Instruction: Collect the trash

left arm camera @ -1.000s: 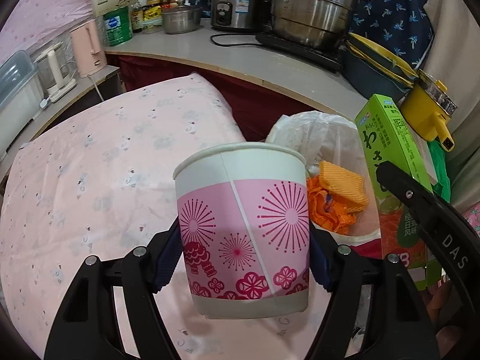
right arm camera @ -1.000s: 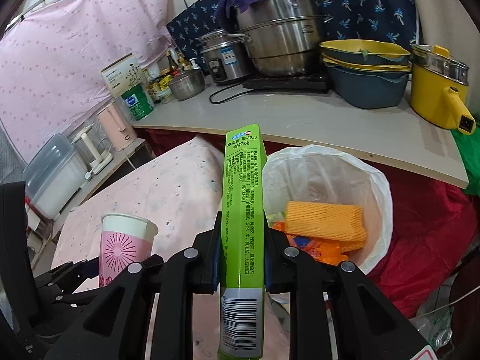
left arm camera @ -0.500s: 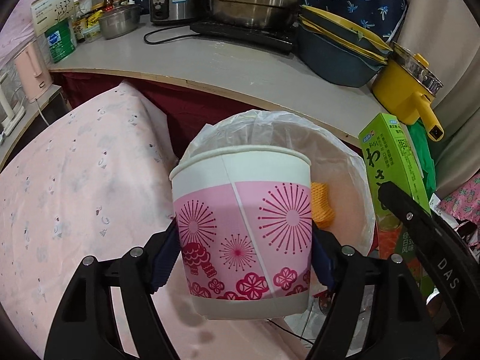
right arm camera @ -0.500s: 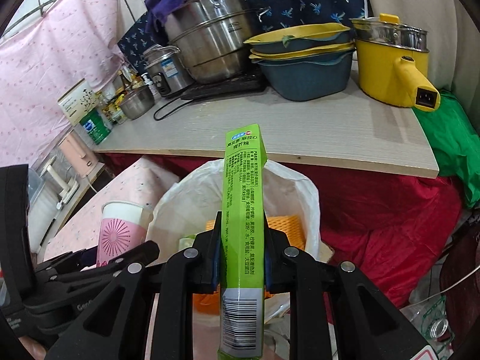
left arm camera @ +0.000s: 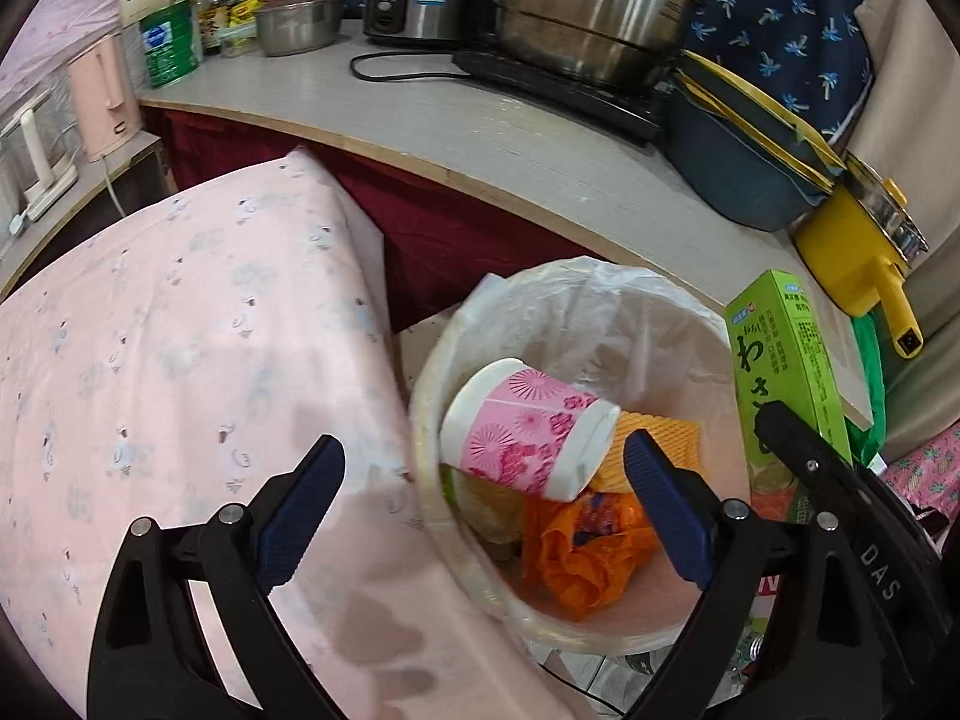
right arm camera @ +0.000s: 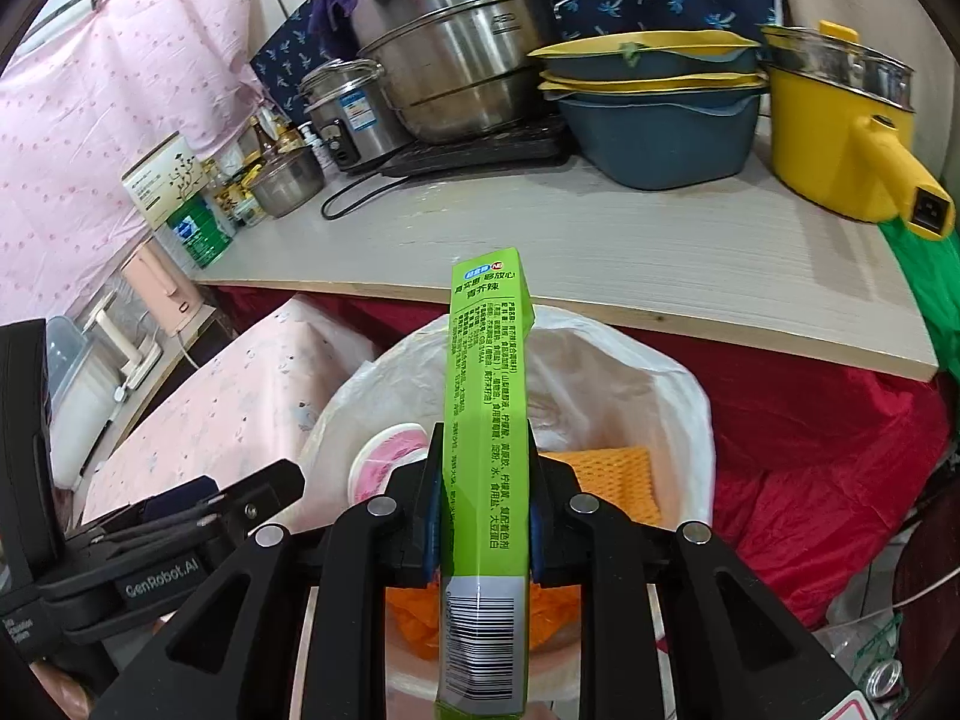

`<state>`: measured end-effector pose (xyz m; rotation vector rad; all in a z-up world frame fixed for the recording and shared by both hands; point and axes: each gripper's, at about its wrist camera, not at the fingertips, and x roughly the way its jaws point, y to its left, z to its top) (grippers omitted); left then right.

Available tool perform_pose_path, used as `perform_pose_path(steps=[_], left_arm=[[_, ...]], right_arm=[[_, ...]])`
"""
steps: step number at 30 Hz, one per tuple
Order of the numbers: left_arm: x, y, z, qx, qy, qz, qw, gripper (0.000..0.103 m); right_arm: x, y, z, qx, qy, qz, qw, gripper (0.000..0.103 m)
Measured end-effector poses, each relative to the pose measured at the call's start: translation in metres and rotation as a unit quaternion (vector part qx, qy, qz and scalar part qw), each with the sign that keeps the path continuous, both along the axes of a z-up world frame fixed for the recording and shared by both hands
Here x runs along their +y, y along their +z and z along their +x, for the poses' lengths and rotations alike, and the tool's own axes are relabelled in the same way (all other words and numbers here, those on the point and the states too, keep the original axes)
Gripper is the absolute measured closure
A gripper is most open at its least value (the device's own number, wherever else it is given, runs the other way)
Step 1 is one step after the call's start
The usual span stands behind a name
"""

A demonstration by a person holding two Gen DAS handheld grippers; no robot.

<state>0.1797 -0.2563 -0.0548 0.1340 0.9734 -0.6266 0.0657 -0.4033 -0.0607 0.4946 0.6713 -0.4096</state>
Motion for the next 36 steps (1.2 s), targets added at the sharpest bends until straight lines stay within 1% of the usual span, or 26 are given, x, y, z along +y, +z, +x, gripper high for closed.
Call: perform_pose_path(steps=[1,3,6,14,17,21,36], left_arm=[[0.004,0.0,0.001,-0.003,0.005,0.001,1.0,0.013],[0.011,0.001,0.002,-0.008,0.013,0.005,0.9999,0.013],[0.022,0.002,0.004,-0.014,0.023,0.009,0.9996,0.013],[0.042,0.006,0.0,-0.027,0.043,0.015,0.9986,0.013],[0.045,0.008,-0.006,-0.033,0.045,0.018,0.9983,0.013],[0.048,0.011,-0.014,-0.042,0.044,0.022,0.9979,0.013],[0.065,0.029,-0.052,-0.068,0.047,0.028,0.9962,0.013]], right_arm=[[0.002,0.0,0.004,0.0,0.005,-0.001,1.0,0.082],[0.008,0.001,0.012,0.003,0.01,-0.011,1.0,0.075],[0.014,0.004,0.018,0.0,0.017,-0.015,1.0,0.072],[0.024,0.012,0.015,-0.002,0.024,-0.02,1.0,0.072],[0.028,0.012,0.01,0.001,0.026,-0.021,0.999,0.072],[0.031,0.016,0.002,0.001,0.026,-0.025,0.999,0.067],[0.05,0.031,-0.033,-0.005,0.039,-0.038,0.998,0.067]])
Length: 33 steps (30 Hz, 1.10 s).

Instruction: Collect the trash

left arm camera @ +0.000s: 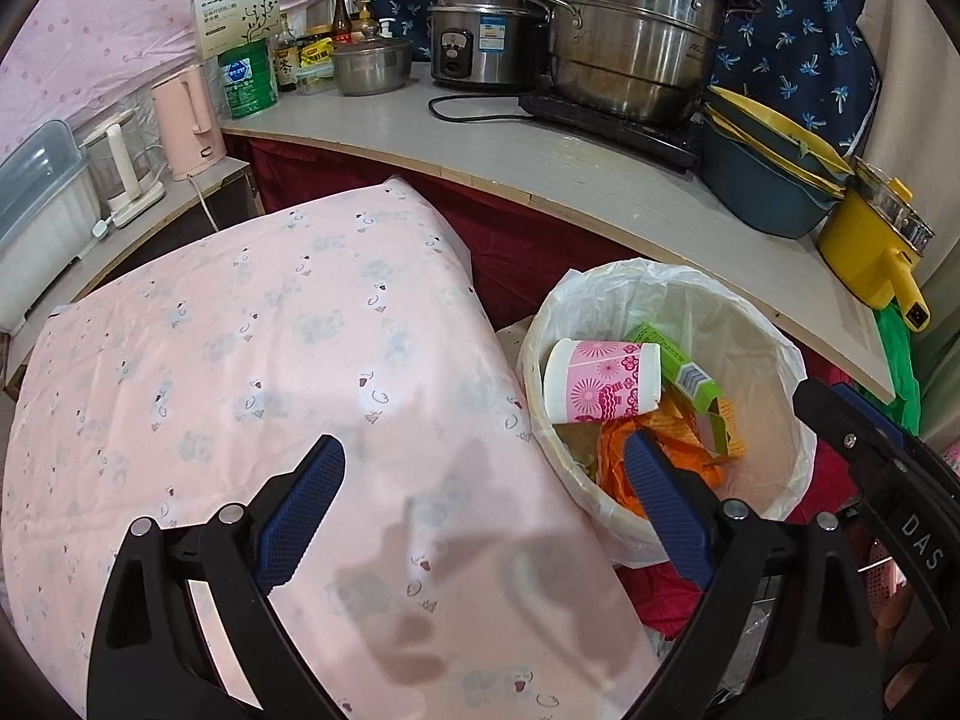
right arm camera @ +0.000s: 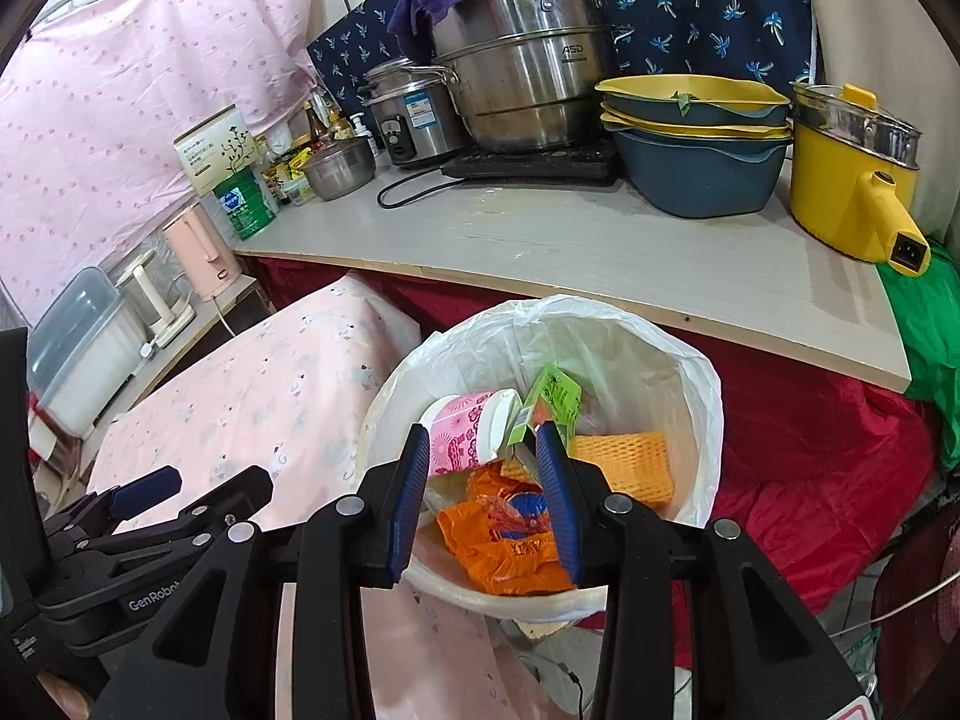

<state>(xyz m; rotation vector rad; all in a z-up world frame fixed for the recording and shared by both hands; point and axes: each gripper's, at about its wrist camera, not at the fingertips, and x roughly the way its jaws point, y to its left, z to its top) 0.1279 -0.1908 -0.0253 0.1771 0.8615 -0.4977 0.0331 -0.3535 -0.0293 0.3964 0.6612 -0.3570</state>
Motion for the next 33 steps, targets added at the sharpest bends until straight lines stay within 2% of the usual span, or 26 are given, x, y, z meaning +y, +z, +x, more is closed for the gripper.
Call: perform_pose_path(steps=[19,27,33], left_arm=[[0.028,0.014,-0.051,-0.027,0.009,0.017,0.9995,0.013],[0.04,0.015,-0.064,-0.038,0.023,0.026,0.9987,0.011],[0.045,0.011,-0.072,-0.04,0.026,0.035,0.9982,0.01]], right_arm=[[0.035,0.01,-0.049,0.005,0.022,-0.03,0.999,0.055],[0.046,0.01,-0.059,0.008,0.03,-0.04,0.999,0.034],[0.051,0.008,-0.066,0.016,0.038,-0.055,0.998,0.026]])
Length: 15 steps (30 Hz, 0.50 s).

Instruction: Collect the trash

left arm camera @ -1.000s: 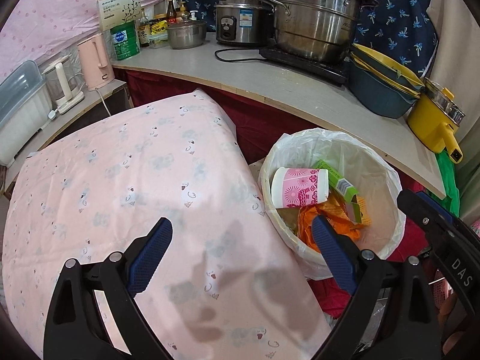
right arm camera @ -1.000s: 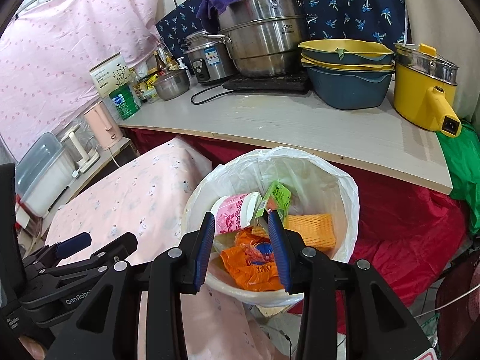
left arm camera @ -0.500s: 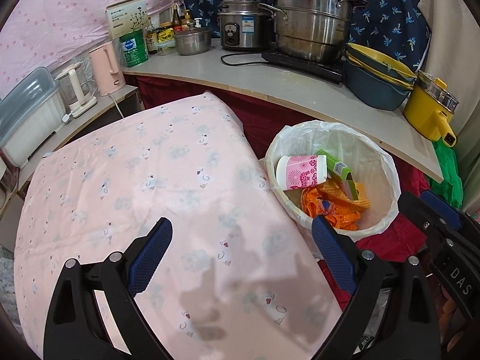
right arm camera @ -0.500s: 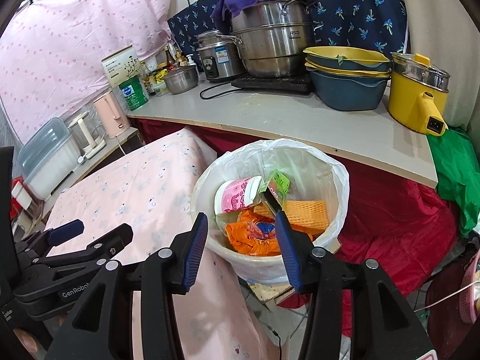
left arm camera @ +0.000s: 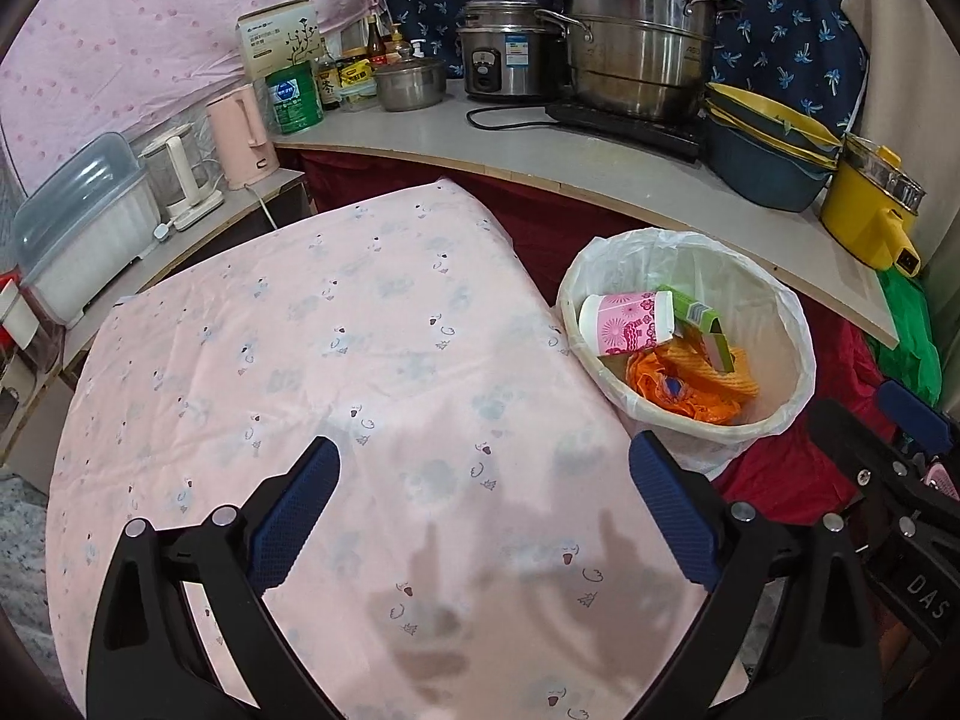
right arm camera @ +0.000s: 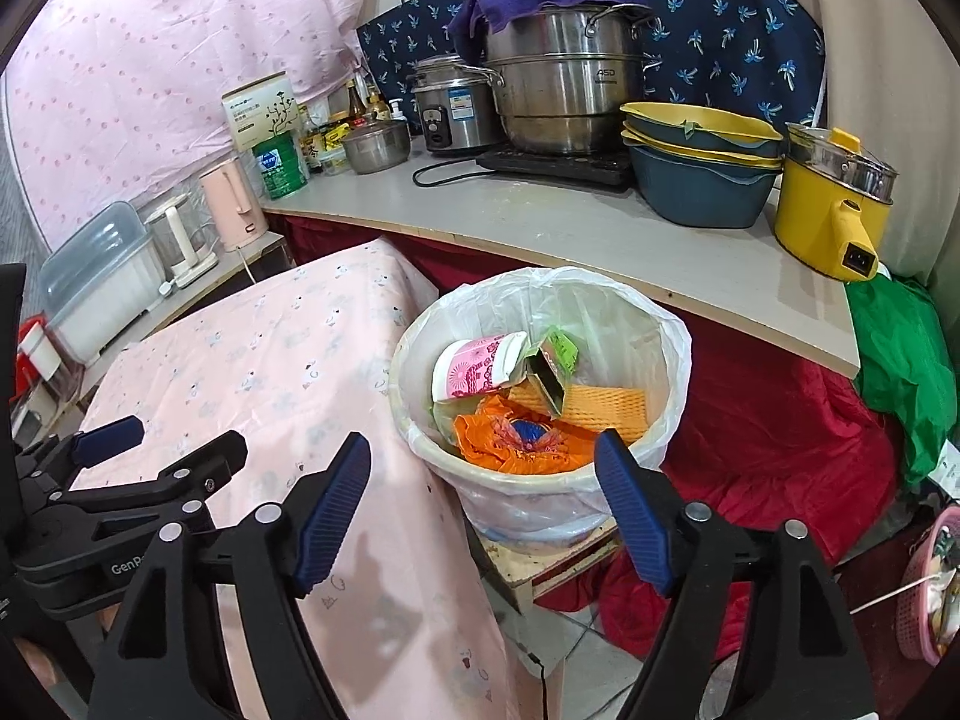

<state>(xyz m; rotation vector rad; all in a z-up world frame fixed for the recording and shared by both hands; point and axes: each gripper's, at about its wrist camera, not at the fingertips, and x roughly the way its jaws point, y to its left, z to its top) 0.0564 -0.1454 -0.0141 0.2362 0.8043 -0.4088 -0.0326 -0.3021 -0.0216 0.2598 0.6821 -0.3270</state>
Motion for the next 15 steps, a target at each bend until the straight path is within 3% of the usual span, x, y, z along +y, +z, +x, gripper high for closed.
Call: perform_pose_path(steps=[2,8,11,15], left_arm=[[0.0014,-0.0014,-0.0017,0.001,0.002,0.001,1.0,0.01],[0.0028,-0.0057,-0.006,0.001,0.006,0.007,1.0,0.01],[0.004,-0.0074,-0.006,0.005,0.011,0.005,0.9999,0.009],[0.0031,-0.0086,-0.0073,0.003,0.014,0.007,0.9999,0.009]], right_arm=[[0.0001,-0.0012,-0.0006,0.002,0.003,0.003,1.0,0.02],[0.0059,-0.0049,-0.0021,0.008,0.015,-0.005,1.0,0.018],[0.0082,-0.0063,-0.0024,0.008,0.019,-0.009,1.0,0.006],[0.0095,-0.0095,-0.0032,0.012,0.014,-0.016,1.0,0.007]])
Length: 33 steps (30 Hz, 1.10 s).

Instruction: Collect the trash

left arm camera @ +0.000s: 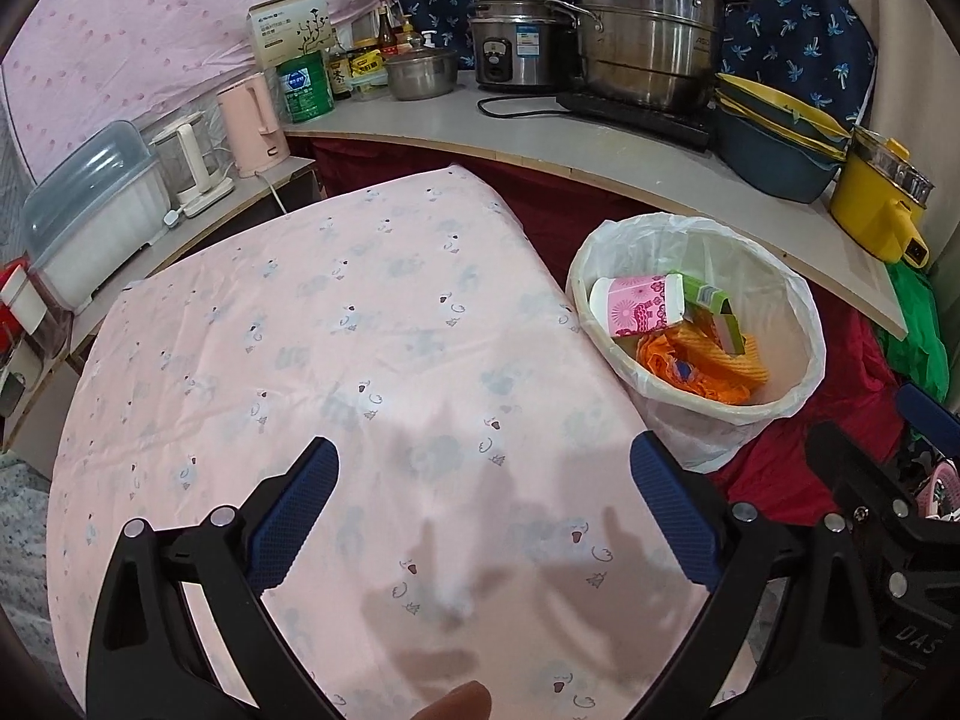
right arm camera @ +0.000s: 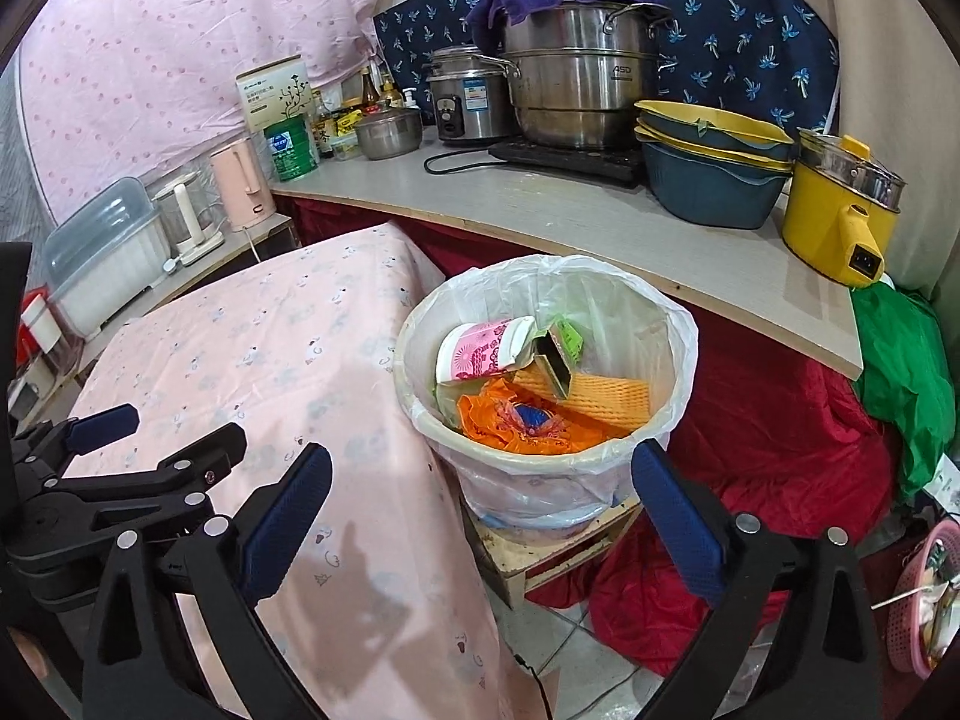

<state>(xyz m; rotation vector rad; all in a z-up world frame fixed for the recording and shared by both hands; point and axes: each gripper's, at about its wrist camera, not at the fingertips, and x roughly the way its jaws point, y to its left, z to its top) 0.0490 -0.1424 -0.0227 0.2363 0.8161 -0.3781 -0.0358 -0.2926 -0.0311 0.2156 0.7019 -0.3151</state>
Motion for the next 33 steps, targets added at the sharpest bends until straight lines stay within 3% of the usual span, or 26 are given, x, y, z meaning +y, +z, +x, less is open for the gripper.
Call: perform_pose_path(steps=[33], left_arm=[[-0.006,-0.008,0.0,-0.008,0.015,0.01,0.9998,0.01]], right_arm=[[-0.001,-0.013,0.002,0.016,-0.004,-0.023,1.0,0.007]])
